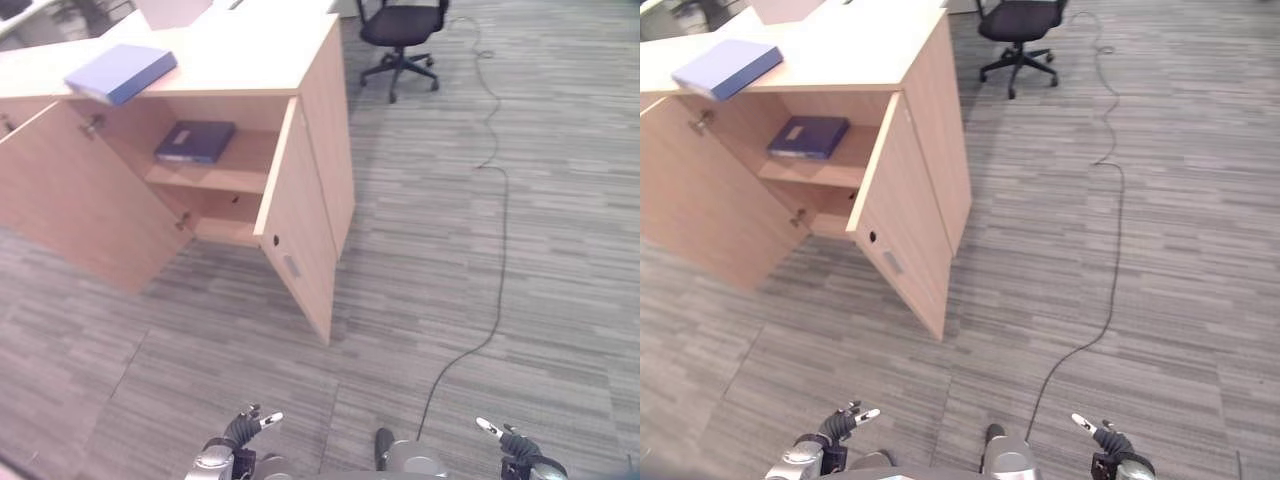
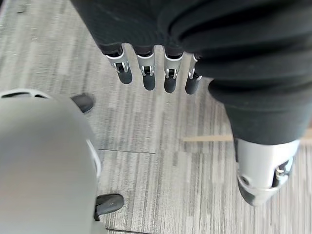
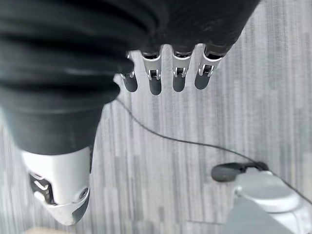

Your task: Put the empty folder in the office cabinet

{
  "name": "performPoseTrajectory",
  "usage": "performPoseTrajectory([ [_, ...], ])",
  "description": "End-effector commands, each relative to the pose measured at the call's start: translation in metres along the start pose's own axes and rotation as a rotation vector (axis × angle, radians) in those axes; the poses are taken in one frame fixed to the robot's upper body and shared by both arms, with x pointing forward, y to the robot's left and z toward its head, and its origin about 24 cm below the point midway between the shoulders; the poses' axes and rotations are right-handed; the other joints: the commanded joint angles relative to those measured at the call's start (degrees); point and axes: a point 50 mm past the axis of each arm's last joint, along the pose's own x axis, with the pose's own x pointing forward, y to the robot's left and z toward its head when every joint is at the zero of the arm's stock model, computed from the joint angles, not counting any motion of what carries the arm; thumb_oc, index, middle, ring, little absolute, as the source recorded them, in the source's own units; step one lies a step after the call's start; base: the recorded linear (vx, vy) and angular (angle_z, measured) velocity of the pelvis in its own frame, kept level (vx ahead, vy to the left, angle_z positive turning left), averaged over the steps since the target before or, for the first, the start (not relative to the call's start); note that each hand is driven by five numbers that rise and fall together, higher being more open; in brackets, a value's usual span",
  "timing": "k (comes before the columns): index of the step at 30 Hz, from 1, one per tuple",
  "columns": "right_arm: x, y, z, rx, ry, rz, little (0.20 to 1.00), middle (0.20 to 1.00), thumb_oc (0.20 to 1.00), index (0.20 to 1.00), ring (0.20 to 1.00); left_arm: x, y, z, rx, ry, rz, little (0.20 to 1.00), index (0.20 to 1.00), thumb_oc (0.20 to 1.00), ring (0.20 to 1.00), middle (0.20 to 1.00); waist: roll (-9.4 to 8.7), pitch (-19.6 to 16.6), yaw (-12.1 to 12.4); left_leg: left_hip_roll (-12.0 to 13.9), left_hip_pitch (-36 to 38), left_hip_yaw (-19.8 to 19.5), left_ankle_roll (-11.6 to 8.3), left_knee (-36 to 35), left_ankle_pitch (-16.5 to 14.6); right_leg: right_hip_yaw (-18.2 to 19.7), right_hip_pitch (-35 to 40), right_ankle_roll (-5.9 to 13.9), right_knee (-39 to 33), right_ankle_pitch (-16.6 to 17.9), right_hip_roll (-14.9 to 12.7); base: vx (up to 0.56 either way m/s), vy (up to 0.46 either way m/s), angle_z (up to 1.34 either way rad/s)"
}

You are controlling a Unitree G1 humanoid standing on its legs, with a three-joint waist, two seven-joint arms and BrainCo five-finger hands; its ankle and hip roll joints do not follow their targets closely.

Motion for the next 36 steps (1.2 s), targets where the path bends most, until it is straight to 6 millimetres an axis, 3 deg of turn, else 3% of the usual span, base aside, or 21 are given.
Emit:
performPoseTrajectory([
  [1, 0.002, 0.001, 0.011, 0.016, -0.032, -0.003, 1.000, 1.000, 1.000, 1.000, 1.000, 0.000, 0.014, 0.011, -0.039, -0.054, 0.058, 1.000, 1.000, 1.000, 1.000, 1.000, 1.16, 0.74, 1.78, 1.92, -1.08, -2.34, 1.51, -0.96, 5.79, 5.53, 0.09, 10.57, 3.15, -3.01, -9.35, 0.39, 0.390, -0.80],
  [3, 0.002, 0.004, 0.009, 0.009, -0.026, 0.008, 1.000, 1.000, 1.000, 1.000, 1.000, 0.000, 0.017, 0.010, -0.060, -0.053, 0.076, 1.000, 1.000, 1.000, 1.000, 1.000, 0.86, 0.74, 2.42, 3.39, -2.34, -5.33, 0.56, -2.62, 7.04, 8.42, 0.27, 11.54, 4.56, -4.14, -10.05, 0.28, 0.318, -0.79],
  [4, 0.003, 0.009, 0.009, -0.018, -0.022, 0.029, 1.000, 1.000, 1.000, 1.000, 1.000, -0.001, 0.022, 0.010, -0.083, -0.055, 0.100, 1.000, 1.000, 1.000, 1.000, 1.000, 0.50, 0.49, 3.26, 5.00, -3.15, -9.27, -0.20, -2.92, 7.57, 11.41, 0.10, 12.49, 5.73, -5.02, -10.74, 0.28, 0.342, -0.77],
  [6, 0.003, 0.012, 0.008, -0.034, -0.017, 0.041, 1.000, 1.000, 1.000, 1.000, 1.000, -0.002, 0.026, 0.010, -0.101, -0.058, 0.116, 1.000, 1.000, 1.000, 1.000, 1.000, 0.11, 0.31, 3.56, 5.56, -2.92, -10.40, -0.51, -2.63, 7.49, 12.72, -0.15, 13.14, 6.62, -5.77, -11.30, 0.21, 0.418, -0.84],
  [7, 0.003, 0.013, 0.006, -0.033, -0.011, 0.045, 1.000, 1.000, 1.000, 1.000, 1.000, -0.002, 0.033, 0.011, -0.132, -0.060, 0.149, 1.000, 1.000, 1.000, 1.000, 1.000, -0.33, -0.52, 3.36, 7.01, -3.01, -9.48, -1.21, -1.62, 7.39, 13.47, -0.27, 14.63, 6.65, -5.71, -13.00, 0.17, 0.457, -0.88],
  [9, 0.002, 0.013, 0.004, -0.022, -0.006, 0.043, 1.000, 1.000, 1.000, 1.000, 1.000, -0.003, 0.035, 0.010, -0.135, -0.056, 0.154, 1.000, 1.000, 1.000, 1.000, 1.000, -0.44, -1.05, 3.32, 7.42, -2.64, -7.67, -1.29, -1.75, 7.05, 13.53, 0.25, 15.25, 6.02, -5.67, -13.83, 0.16, 0.448, -0.52],
  [10, 0.001, 0.010, -0.003, 0.004, 0.015, 0.037, 1.000, 1.000, 1.000, 1.000, 1.000, -0.002, 0.038, 0.011, -0.119, -0.053, 0.156, 1.000, 1.000, 1.000, 1.000, 1.000, -1.00, -2.31, 2.99, 8.02, -2.46, -5.80, -2.00, -1.61, 6.12, 13.31, 1.74, 16.88, 3.75, -4.17, -15.54, 0.25, 0.594, -0.12],
  [12, 0.000, 0.010, -0.009, 0.016, 0.029, 0.034, 1.000, 1.000, 1.000, 1.000, 1.000, -0.002, 0.039, 0.013, -0.105, -0.059, 0.154, 1.000, 1.000, 1.000, 1.000, 1.000, -1.69, -2.60, 2.98, 7.34, -2.73, -5.47, -2.22, -0.85, 5.02, 12.70, 3.54, 17.34, 1.61, -2.50, -16.82, 0.19, 0.433, 0.36],
  [13, -0.002, 0.009, -0.021, 0.030, 0.062, 0.031, 1.000, 1.000, 1.000, 1.000, 1.000, -0.001, 0.040, 0.021, -0.064, -0.074, 0.142, 1.000, 1.000, 1.000, 1.000, 1.000, -3.26, -3.11, 2.88, 5.39, -4.77, -4.97, -2.57, 2.88, 1.87, 11.40, 5.78, 17.35, -1.73, 2.93, -19.46, 0.11, 0.258, 0.58],
  [14, -0.002, 0.009, -0.021, 0.030, 0.062, 0.031, 1.000, 1.000, 1.000, 1.000, 1.000, -0.001, 0.040, 0.021, -0.064, -0.074, 0.142, 1.000, 1.000, 1.000, 1.000, 1.000, -3.26, -3.12, 2.85, 5.37, -4.82, -5.02, -2.57, 2.92, 1.85, 11.34, 5.82, 17.35, -1.78, 2.95, -19.47, 0.14, 0.413, 0.48],
  [17, 0.000, 0.021, -0.017, 0.033, 0.052, 0.057, 1.000, 1.000, 1.000, 1.000, 1.000, 0.000, 0.044, 0.032, -0.045, -0.109, 0.146, 1.000, 1.000, 1.000, 1.000, 1.000, -5.41, -3.14, 3.24, 2.42, -5.64, -2.68, -1.74, 5.69, -2.47, 11.46, 3.88, 17.35, -4.46, 16.02, -23.14, 0.04, 0.329, 0.08],
  [19, 0.003, 0.037, -0.005, 0.060, 0.010, 0.090, 1.000, 1.000, 1.000, 1.000, 1.000, -0.002, 0.050, 0.034, -0.030, -0.118, 0.156, 1.000, 1.000, 1.000, 1.000, 1.000, -5.97, -2.36, 4.81, 1.30, -4.37, 1.05, -0.39, 5.74, -3.79, 4.72, 0.63, 17.35, -2.91, 22.31, -25.93, -0.03, 0.457, -0.35],
  [20, 0.004, 0.045, 0.000, 0.065, -0.010, 0.112, 1.000, 1.000, 1.000, 1.000, 1.000, -0.002, 0.051, 0.035, -0.026, -0.122, 0.154, 1.000, 1.000, 1.000, 1.000, 1.000, -5.61, -2.16, 5.20, 0.46, -3.50, 2.73, 0.61, 5.33, -4.33, 0.82, 0.45, 17.05, -1.61, 19.74, -25.39, -0.01, 0.732, -1.23],
  [22, 0.004, 0.063, 0.009, 0.071, -0.049, 0.174, 1.000, 1.000, 1.000, 1.000, 1.000, -0.003, 0.052, 0.033, -0.025, -0.120, 0.147, 1.000, 1.000, 1.000, 1.000, 1.000, -5.11, -1.94, 5.03, -3.94, -1.15, 4.47, 4.09, 3.30, -5.11, 1.97, -1.50, 15.99, 3.76, 14.34, -18.17, 0.03, 0.699, -1.07],
  [25, 0.003, 0.073, 0.007, 0.061, -0.055, 0.208, 1.000, 1.000, 1.000, 1.000, 1.000, -0.002, 0.051, 0.033, -0.025, -0.117, 0.144, 1.000, 1.000, 1.000, 1.000, 1.000, -4.13, -1.29, 4.88, -7.51, 1.48, 5.75, 6.36, -0.41, -4.56, 0.18, -2.57, 13.46, 5.90, 5.65, -8.71, 0.02, 0.363, 0.04],
  [26, 0.003, 0.073, 0.007, 0.061, -0.055, 0.208, 1.000, 1.000, 1.000, 1.000, 1.000, -0.002, 0.051, 0.034, -0.025, -0.117, 0.144, 1.000, 1.000, 1.000, 1.000, 1.000, -4.05, -1.35, 4.88, -7.40, 1.35, 5.72, 6.34, -0.47, -4.40, 0.14, -2.64, 13.39, 5.73, 5.85, -8.58, 0.02, 0.212, 0.06],
  [28, 0.002, 0.075, 0.000, 0.042, -0.036, 0.217, 1.000, 1.000, 1.000, 1.000, 1.000, -0.001, 0.048, 0.034, -0.018, -0.111, 0.140, 1.000, 1.000, 1.000, 1.000, 1.000, -4.44, -1.01, 4.56, -10.83, 2.87, 6.65, 7.26, -3.03, -4.27, -3.65, -3.71, 11.67, 2.71, 3.54, -1.31, 0.03, 0.184, 0.20],
  [31, 0.002, 0.073, -0.005, 0.028, -0.014, 0.211, 1.000, 1.000, 1.000, 1.000, 1.000, 0.000, 0.044, 0.034, -0.020, -0.110, 0.132, 1.000, 1.000, 1.000, 1.000, 1.000, -4.52, -0.59, 4.55, -12.09, 3.79, 6.90, 7.37, -3.01, -4.80, -7.23, -3.49, 10.30, 0.96, 3.37, -1.61, 0.05, 0.033, 0.26],
  [33, 0.001, 0.067, -0.013, 0.015, 0.011, 0.195, 1.000, 1.000, 1.000, 1.000, 1.000, 0.001, 0.038, 0.033, -0.011, -0.108, 0.113, 1.000, 1.000, 1.000, 1.000, 1.000, -4.91, -1.03, 4.06, -13.47, 3.97, 6.72, 7.58, -2.10, -5.78, -6.05, -1.53, 9.15, -2.81, 3.45, -1.47, 0.10, -0.019, 0.32],
  [36, 0.000, 0.053, -0.018, -0.008, 0.033, 0.154, 1.000, 1.000, 1.000, 1.000, 1.000, 0.002, 0.027, 0.031, -0.022, -0.109, 0.078, 1.000, 1.000, 1.000, 1.000, 1.000, -4.60, -0.71, 4.14, -14.08, 2.37, 6.65, 6.24, 5.52, -7.19, -4.18, 2.36, 7.90, -7.19, 4.12, -1.98, 0.06, -0.016, 0.24],
])
